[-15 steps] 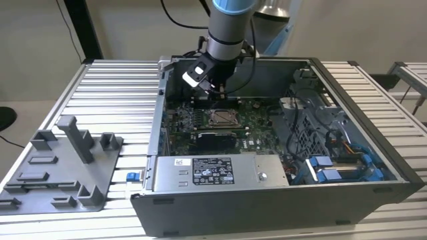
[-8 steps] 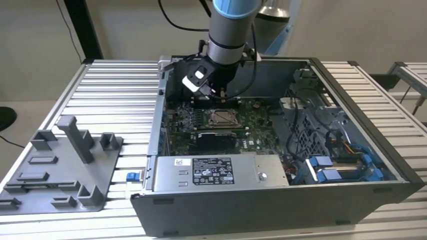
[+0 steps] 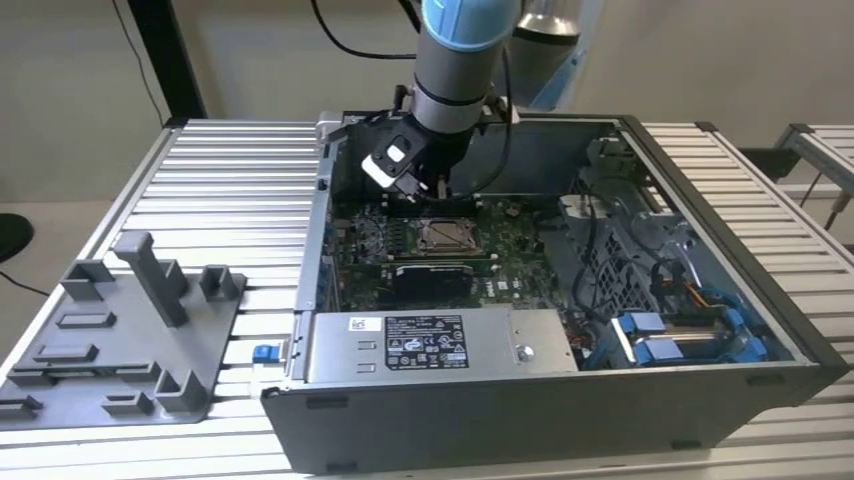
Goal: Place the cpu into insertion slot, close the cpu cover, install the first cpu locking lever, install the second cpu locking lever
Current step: 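Install the first cpu locking lever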
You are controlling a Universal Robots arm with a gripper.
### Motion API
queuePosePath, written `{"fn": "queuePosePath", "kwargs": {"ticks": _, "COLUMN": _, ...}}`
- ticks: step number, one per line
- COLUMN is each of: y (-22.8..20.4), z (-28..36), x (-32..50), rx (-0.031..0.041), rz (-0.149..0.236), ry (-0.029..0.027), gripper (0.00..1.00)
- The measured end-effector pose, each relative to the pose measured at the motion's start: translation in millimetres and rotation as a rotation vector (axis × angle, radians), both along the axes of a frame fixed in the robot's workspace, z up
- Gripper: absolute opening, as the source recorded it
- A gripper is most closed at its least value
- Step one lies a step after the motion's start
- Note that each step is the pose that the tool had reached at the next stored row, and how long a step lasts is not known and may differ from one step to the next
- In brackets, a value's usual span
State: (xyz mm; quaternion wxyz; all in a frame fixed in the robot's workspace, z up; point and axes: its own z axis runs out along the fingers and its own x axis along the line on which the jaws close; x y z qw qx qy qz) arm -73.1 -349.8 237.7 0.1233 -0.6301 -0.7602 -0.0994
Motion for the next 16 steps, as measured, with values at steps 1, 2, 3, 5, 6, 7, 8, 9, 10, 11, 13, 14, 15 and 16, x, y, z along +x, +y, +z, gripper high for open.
{"fn": "queuePosePath", "kwargs": {"ticks": 1, "y": 0.0, "z": -1.8, "x": -0.1, "rx": 0.0021, "rz": 0.000, "ry": -0.0004, "gripper": 0.00}}
{"fn": "queuePosePath", "kwargs": {"ticks": 2, "y": 0.2, "z": -3.5, "x": -0.1, "rx": 0.0025, "rz": 0.000, "ry": -0.0004, "gripper": 0.00}}
{"fn": "queuePosePath", "kwargs": {"ticks": 3, "y": 0.6, "z": -5.4, "x": -0.1, "rx": 0.0030, "rz": 0.000, "ry": -0.0004, "gripper": 0.00}}
{"fn": "queuePosePath", "kwargs": {"ticks": 5, "y": 2.0, "z": -8.2, "x": -0.1, "rx": 0.0048, "rz": 0.000, "ry": -0.0004, "gripper": 0.00}}
{"fn": "queuePosePath", "kwargs": {"ticks": 6, "y": 2.7, "z": -9.4, "x": -0.1, "rx": 0.0068, "rz": 0.000, "ry": -0.0005, "gripper": 0.00}}
{"fn": "queuePosePath", "kwargs": {"ticks": 7, "y": 3.3, "z": -10.9, "x": -0.2, "rx": 0.0092, "rz": 0.000, "ry": -0.0006, "gripper": 0.00}}
{"fn": "queuePosePath", "kwargs": {"ticks": 8, "y": 3.9, "z": -12.4, "x": -0.2, "rx": 0.0115, "rz": 0.000, "ry": -0.0006, "gripper": 0.00}}
{"fn": "queuePosePath", "kwargs": {"ticks": 9, "y": 4.7, "z": -14.2, "x": -0.3, "rx": 0.0136, "rz": 0.000, "ry": -0.0007, "gripper": 0.00}}
{"fn": "queuePosePath", "kwargs": {"ticks": 10, "y": 5.5, "z": -15.9, "x": -0.4, "rx": 0.0154, "rz": 0.000, "ry": -0.0008, "gripper": 0.00}}
{"fn": "queuePosePath", "kwargs": {"ticks": 11, "y": 6.8, "z": -17.3, "x": -0.6, "rx": 0.0169, "rz": 0.000, "ry": -0.0009, "gripper": 0.00}}
{"fn": "queuePosePath", "kwargs": {"ticks": 13, "y": 10.0, "z": -18.2, "x": -1.4, "rx": 0.0173, "rz": 0.000, "ry": -0.0010, "gripper": 0.00}}
{"fn": "queuePosePath", "kwargs": {"ticks": 14, "y": 10.8, "z": -18.4, "x": -1.9, "rx": 0.0174, "rz": 0.000, "ry": -0.0010, "gripper": 0.00}}
{"fn": "queuePosePath", "kwargs": {"ticks": 15, "y": 11.3, "z": -18.5, "x": -2.4, "rx": 0.0174, "rz": 0.000, "ry": -0.0010, "gripper": 0.00}}
{"fn": "queuePosePath", "kwargs": {"ticks": 16, "y": 11.4, "z": -19.0, "x": -2.6, "rx": 0.0176, "rz": 0.000, "ry": -0.0012, "gripper": 0.00}}
